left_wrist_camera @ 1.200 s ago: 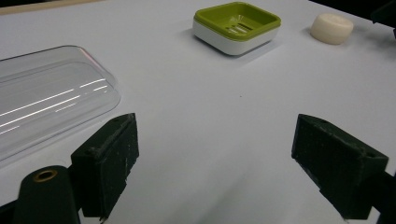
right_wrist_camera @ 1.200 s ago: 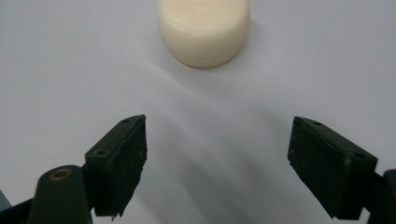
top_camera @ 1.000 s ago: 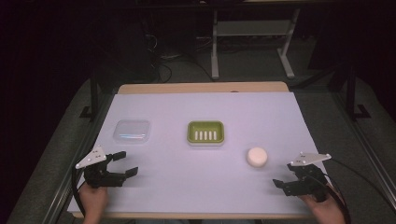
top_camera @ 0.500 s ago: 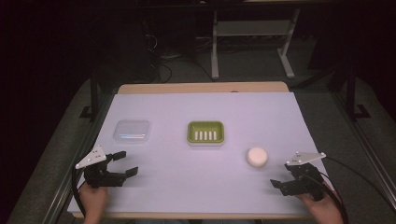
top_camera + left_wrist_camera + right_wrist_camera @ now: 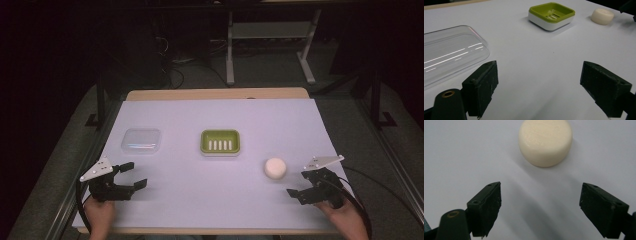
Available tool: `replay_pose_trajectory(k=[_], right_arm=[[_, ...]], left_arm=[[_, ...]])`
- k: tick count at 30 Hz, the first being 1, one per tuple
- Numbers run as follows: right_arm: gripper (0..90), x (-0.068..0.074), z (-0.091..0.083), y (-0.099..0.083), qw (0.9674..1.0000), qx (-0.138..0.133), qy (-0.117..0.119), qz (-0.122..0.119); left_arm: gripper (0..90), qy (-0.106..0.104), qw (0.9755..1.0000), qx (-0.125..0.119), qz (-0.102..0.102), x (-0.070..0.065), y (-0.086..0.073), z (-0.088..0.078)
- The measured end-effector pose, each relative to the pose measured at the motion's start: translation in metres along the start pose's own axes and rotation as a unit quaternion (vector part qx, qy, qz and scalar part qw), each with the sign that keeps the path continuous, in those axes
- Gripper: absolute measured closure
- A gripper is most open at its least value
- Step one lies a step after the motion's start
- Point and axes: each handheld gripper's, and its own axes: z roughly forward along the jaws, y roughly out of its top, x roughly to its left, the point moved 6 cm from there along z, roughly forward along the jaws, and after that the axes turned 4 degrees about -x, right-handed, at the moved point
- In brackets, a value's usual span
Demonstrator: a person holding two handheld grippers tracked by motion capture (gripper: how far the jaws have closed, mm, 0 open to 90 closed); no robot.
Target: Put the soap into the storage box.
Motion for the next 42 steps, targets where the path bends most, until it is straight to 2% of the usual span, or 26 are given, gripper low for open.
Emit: replay_pose_trajectory(k=[11, 19, 28, 38, 42], right_arm=[[15.9, -0.005, -0.002, 0.012, 1.0, 0.006, 0.0, -0.001], [15.6, -0.005, 0.004, 0.023, 1.0, 0.006, 0.001, -0.002], [14.8, -0.004, 0.014, 0.038, 0.9997, 0.016, 0.01, -0.018], [14.8, -0.003, 0.021, 0.05, 0.9995, 0.024, 0.016, -0.015], [14.8, -0.002, 0.025, 0.055, 0.9993, 0.027, 0.015, -0.02]], left_arm=[[14.5, 0.0, 1.0, -0.001, 0.0, 0.0, 0.0, -0.001], [14.5, 0.001, 1.0, -0.001, -0.001, 0.001, 0.0, -0.002], [14.5, 0.001, 1.0, -0.005, -0.002, 0.001, 0.0, -0.003], [14.5, 0.001, 1.0, -0.003, -0.001, 0.001, 0.001, -0.003], [14.5, 0.0, 1.0, -0.001, 0.002, 0.001, 0.001, -0.003]])
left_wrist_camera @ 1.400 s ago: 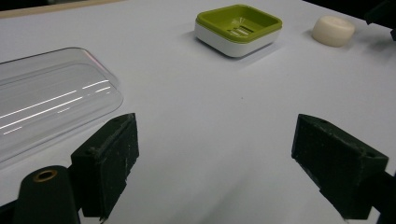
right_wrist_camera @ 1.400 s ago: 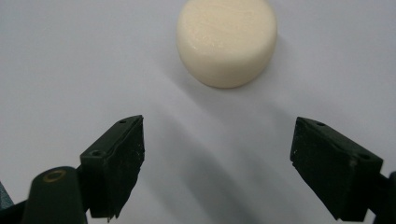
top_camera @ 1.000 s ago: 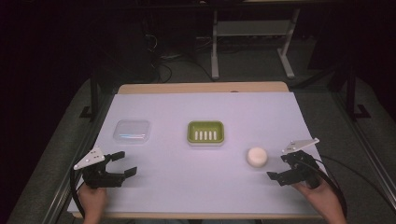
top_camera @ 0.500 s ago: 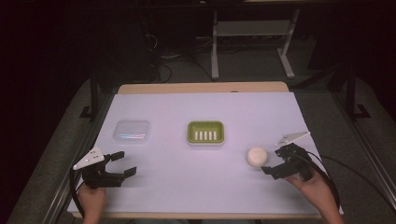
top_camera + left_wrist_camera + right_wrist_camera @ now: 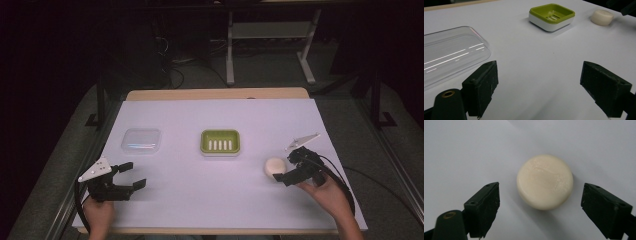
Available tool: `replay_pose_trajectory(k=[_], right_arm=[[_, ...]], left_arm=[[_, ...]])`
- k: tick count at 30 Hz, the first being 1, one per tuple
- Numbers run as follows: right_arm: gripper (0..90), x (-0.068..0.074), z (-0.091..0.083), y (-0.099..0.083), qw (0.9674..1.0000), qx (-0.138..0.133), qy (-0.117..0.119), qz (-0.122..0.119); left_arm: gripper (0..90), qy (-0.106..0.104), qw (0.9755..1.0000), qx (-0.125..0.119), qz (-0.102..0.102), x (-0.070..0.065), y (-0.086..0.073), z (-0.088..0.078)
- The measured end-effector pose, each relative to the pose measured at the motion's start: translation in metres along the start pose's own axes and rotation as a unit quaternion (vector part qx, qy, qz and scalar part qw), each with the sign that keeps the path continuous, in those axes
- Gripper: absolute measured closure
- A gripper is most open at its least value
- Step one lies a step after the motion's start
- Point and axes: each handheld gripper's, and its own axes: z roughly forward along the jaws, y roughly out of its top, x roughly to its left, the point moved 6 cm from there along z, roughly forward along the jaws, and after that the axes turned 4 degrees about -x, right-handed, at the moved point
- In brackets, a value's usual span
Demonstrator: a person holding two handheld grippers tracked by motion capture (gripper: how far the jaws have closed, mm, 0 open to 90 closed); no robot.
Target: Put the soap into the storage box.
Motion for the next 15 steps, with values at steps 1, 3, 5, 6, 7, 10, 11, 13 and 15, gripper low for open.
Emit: replay_pose_trajectory(k=[1, 3, 5, 6, 7, 10, 11, 13, 15], right_arm=[[14.8, 0.0, 0.001, 0.001, 1.0, 0.001, 0.0, -0.002], [14.8, 0.001, 0.003, 0.004, 1.0, 0.002, 0.002, -0.002], [14.8, 0.0, 0.007, 0.007, 1.0, 0.003, 0.002, -0.002], [14.8, 0.0, 0.008, 0.008, 1.0, 0.005, 0.002, 0.0], [14.8, 0.0, 0.008, 0.008, 1.0, 0.005, 0.002, 0.0], [14.8, -0.001, 0.013, 0.01, 0.9999, 0.013, 0.001, 0.003], [14.8, -0.001, 0.013, 0.01, 0.9999, 0.013, 0.001, 0.003], [14.8, -0.002, 0.015, 0.01, 0.9999, 0.015, 0.0, 0.005], [14.8, -0.004, 0.017, 0.011, 0.9998, 0.016, -0.002, 0.007]], left_arm=[[14.5, 0.0, 1.0, -0.002, -0.002, 0.0, 0.0, 0.0], [14.5, 0.0, 1.0, -0.002, -0.003, 0.0, 0.0, 0.0], [14.5, 0.001, 1.0, -0.003, -0.003, 0.0, 0.0, -0.001], [14.5, 0.0, 1.0, -0.004, -0.003, 0.0, 0.0, -0.001], [14.5, 0.0, 1.0, -0.004, -0.003, 0.0, 0.0, -0.001], [14.5, 0.0, 1.0, -0.003, -0.003, 0.0, 0.0, -0.001], [14.5, 0.0, 1.0, -0.003, -0.003, 0.0, 0.0, -0.001], [14.5, 0.0, 1.0, -0.002, -0.002, 0.001, 0.0, -0.001], [14.5, 0.0, 1.0, -0.002, -0.002, 0.001, 0.0, -0.001]])
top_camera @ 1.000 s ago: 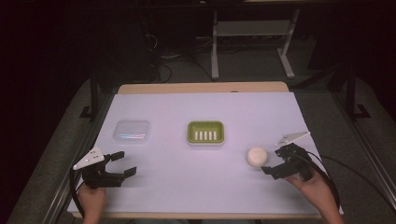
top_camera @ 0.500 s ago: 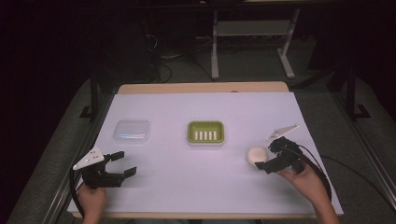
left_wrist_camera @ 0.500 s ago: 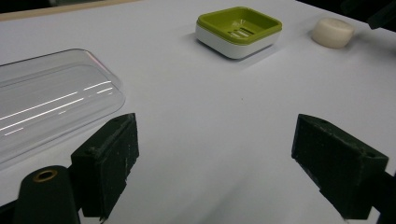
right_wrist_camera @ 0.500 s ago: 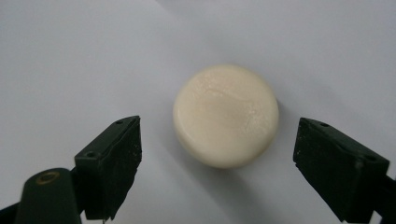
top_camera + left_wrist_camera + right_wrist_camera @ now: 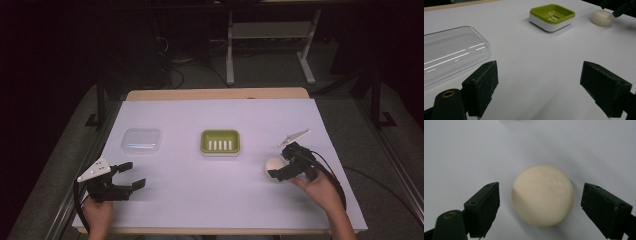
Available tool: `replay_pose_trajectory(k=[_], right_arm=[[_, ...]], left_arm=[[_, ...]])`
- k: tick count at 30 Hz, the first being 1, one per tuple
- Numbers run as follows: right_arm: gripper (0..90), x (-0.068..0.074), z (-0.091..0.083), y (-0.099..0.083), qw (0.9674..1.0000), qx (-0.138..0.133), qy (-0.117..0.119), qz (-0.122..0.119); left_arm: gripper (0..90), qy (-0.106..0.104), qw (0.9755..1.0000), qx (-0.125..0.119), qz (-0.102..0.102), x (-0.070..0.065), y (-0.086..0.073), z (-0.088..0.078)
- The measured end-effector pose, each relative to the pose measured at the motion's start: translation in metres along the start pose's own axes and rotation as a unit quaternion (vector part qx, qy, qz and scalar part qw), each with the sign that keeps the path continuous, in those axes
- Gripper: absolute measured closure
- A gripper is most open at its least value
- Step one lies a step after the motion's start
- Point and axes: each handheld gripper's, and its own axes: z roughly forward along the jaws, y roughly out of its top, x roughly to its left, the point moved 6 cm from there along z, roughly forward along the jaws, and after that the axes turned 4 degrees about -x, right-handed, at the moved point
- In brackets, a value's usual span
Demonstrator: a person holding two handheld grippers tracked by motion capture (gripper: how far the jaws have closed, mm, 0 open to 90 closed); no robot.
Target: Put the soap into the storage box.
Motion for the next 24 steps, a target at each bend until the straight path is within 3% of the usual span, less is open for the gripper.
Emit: replay_pose_trajectory(k=[24], right_arm=[[14.8, -0.002, 0.021, -0.007, 0.9998, 0.01, -0.01, 0.011]], left_arm=[[14.5, -0.002, 1.0, 0.0, -0.001, -0.001, 0.0, 0.001]])
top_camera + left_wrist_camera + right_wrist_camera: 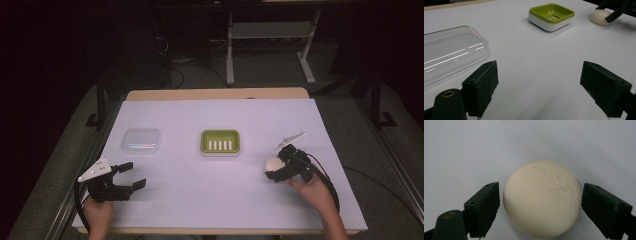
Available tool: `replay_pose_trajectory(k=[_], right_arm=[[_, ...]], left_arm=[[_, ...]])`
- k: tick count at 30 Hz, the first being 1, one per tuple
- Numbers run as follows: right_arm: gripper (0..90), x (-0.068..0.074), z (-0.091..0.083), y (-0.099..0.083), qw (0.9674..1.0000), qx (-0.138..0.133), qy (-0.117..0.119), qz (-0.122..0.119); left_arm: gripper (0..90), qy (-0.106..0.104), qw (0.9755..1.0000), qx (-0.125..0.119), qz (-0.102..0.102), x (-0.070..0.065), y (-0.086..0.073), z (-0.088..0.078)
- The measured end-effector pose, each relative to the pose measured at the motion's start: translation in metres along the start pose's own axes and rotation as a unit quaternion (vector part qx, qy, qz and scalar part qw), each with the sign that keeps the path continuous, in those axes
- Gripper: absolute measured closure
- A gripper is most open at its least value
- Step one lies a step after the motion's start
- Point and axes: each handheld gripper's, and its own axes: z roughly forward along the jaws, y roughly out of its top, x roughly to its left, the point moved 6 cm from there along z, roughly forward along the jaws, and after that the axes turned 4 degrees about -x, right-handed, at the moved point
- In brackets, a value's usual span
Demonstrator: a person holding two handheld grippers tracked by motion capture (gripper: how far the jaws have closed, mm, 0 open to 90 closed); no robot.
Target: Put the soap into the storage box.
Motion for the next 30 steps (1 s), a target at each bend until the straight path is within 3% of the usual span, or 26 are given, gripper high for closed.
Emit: replay_pose_trajectory(k=[15, 17, 30], right_arm=[[16.9, 0.0012, 0.0108, -0.0042, 0.9998, 0.015, -0.015, 0.002], [20.5, 0.0017, 0.0108, -0.0041, 0.9998, 0.011, -0.014, -0.002], [22.6, 0.0029, 0.0103, -0.0048, 0.9996, 0.013, -0.026, -0.006]], left_arm=[[14.5, 0.001, 1.0, -0.002, 0.003, 0.0008, 0.0006, -0.0008], [14.5, 0.001, 1.0, -0.002, 0.003, 0.0008, 0.0006, -0.0008], [14.5, -0.001, 1.0, -0.001, 0.004, 0.0006, 0.0008, -0.0006]])
